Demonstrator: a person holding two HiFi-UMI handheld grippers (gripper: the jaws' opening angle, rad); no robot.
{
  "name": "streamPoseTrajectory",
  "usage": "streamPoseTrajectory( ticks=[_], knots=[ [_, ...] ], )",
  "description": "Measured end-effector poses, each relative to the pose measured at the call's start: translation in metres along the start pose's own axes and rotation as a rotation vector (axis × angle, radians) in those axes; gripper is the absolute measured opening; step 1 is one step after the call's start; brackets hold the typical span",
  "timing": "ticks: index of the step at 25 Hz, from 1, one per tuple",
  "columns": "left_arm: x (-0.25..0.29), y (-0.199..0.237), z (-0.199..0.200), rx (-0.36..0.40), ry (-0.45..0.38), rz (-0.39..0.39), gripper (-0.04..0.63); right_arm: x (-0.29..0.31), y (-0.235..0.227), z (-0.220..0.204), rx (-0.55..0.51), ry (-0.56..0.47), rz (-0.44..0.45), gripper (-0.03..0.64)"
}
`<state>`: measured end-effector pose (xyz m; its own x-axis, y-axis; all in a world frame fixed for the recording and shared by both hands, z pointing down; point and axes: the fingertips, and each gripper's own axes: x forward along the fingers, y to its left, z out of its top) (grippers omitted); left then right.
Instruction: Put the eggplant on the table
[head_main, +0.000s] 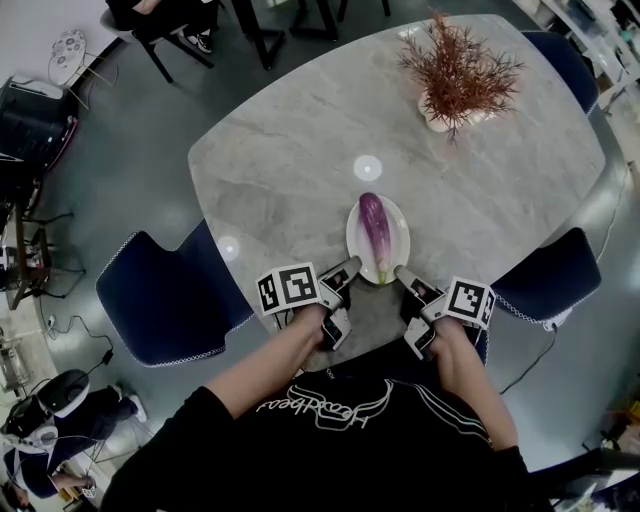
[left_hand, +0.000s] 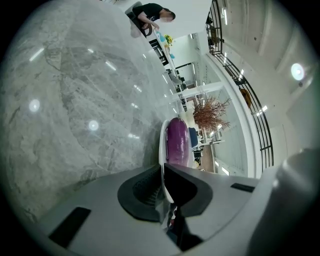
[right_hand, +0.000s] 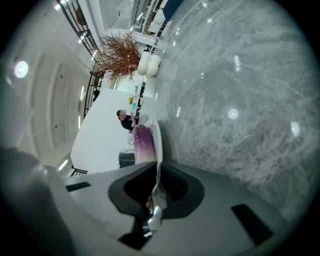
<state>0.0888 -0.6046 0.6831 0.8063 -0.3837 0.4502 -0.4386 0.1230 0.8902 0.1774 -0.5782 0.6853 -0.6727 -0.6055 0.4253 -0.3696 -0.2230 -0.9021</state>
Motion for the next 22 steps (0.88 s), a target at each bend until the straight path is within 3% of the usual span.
streamPoseTrajectory(
  ticks=[10,15,22],
  knots=[
    [0.0039,0.0080,0.0008,-0.005,0.010,0.048,0.026,0.0073,-0.0027,-0.0039,-0.015,0.033,-0.059,0.018],
    [0.0060,0.0059,0.0001,0.024,0.016,0.061,0.031,0.0087,-0.0042,-0.0025,-0.075,0.019,-0.133,0.018],
    [0.0044,0.0026,0.0025,0.041,-0.011,0.076,0.115,0.0059,-0.0050,-0.0012,-0.148,0.018,-0.188,0.057]
  ],
)
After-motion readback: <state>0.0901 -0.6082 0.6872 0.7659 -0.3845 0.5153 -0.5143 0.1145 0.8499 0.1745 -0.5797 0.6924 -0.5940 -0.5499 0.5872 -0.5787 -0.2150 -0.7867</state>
